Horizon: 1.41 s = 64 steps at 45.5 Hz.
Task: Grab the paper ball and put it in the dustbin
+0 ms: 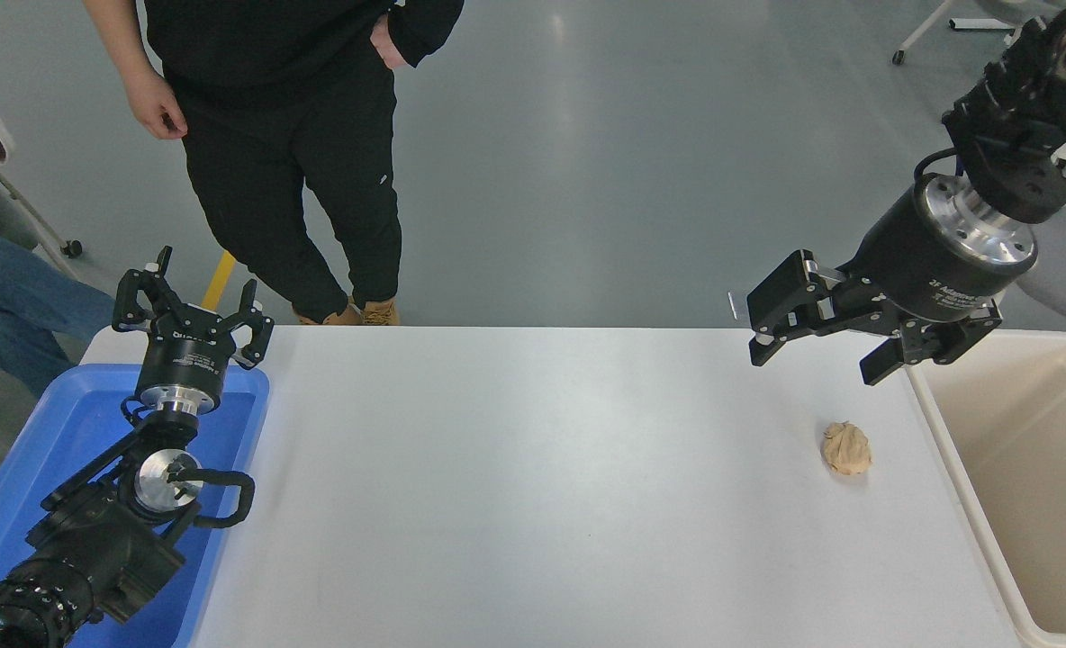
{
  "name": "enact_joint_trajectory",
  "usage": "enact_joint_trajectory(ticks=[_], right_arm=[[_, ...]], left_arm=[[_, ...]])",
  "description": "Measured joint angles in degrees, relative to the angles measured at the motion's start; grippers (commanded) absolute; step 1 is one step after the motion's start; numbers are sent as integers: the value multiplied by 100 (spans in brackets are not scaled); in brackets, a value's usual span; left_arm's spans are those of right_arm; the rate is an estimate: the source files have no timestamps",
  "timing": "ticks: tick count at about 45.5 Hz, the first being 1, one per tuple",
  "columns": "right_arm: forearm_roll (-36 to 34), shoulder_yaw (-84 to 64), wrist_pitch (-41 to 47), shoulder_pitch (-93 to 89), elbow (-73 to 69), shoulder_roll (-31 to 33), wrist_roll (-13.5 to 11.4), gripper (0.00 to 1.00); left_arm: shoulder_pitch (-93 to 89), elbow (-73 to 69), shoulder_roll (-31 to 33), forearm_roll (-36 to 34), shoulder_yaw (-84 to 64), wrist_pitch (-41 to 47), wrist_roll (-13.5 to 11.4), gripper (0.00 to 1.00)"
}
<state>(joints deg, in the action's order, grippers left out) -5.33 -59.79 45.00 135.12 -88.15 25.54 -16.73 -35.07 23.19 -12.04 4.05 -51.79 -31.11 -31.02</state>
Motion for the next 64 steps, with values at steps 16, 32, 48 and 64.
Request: enact_joint_trajectory(ticks=[16,32,48,64], right_arm=[[4,9,0,-233,260,-218,2,100],[10,22,0,-569,619,-355,3,100],[3,29,0,-867,854,-382,18,100],[-6,50,0,-1362,1023,-379,39,100]], left_arm=[[0,0,0,-2,3,0,0,99],[0,-1,0,-1,3,0,0,99],[0,1,0,-1,3,-3,0,99],[0,2,-2,0,2,-7,0,99]])
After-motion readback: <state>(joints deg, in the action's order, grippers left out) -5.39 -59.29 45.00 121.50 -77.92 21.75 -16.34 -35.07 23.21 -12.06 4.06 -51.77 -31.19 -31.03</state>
